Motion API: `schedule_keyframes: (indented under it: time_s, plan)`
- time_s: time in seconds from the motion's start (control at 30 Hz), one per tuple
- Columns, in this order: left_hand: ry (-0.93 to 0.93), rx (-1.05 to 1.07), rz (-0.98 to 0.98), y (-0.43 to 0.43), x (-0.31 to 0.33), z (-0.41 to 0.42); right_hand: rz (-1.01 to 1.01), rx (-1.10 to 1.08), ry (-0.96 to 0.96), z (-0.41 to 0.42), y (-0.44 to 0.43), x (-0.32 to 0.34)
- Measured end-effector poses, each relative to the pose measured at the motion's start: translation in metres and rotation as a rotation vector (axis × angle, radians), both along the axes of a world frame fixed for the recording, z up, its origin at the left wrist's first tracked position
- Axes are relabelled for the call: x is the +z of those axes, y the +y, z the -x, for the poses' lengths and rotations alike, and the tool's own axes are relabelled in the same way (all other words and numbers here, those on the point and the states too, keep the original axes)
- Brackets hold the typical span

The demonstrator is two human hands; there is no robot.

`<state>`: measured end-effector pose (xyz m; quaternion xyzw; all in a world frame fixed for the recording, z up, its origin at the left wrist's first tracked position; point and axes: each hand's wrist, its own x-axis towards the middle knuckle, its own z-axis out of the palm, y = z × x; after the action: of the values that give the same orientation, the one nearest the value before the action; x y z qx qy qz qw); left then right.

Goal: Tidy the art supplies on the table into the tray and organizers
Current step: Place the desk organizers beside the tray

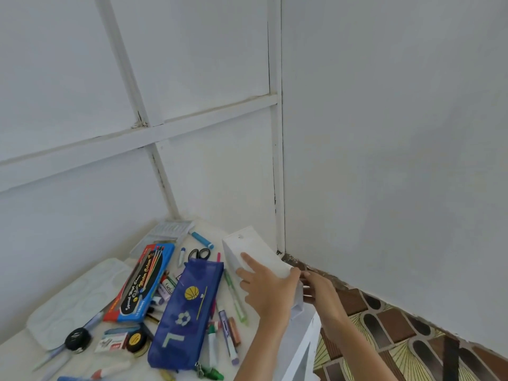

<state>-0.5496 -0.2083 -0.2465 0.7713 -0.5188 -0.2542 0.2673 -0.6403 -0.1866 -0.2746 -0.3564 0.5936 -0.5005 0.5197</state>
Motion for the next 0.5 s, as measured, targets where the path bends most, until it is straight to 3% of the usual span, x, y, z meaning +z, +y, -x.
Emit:
schedule_keyframes:
  time_s: [0.07,0.17,0.27,0.37,0.43,0.5]
  plan:
    - [0.057,0.020,0.053,0.000,0.000,-0.002,-0.014,0.030,-0.004,0.002,-0.005,-0.001]
    - [0.323,0.011,0.132,-0.002,0.003,-0.012,0.016,0.058,-0.047,0.003,-0.011,0.002]
    - [0.618,-0.063,0.253,0.002,0.008,-0.024,0.003,0.153,-0.298,0.008,-0.020,0.009]
    - [0.796,-0.203,0.374,0.008,0.005,-0.040,0.023,0.334,-0.571,0.011,-0.022,0.023]
    - [0.891,-0.284,0.361,0.009,0.003,-0.051,0.062,0.430,-0.581,0.009,-0.024,0.029]
    - [0.974,-0.274,0.330,0.006,0.005,-0.063,0.083,0.466,-0.446,-0.001,-0.027,0.032]
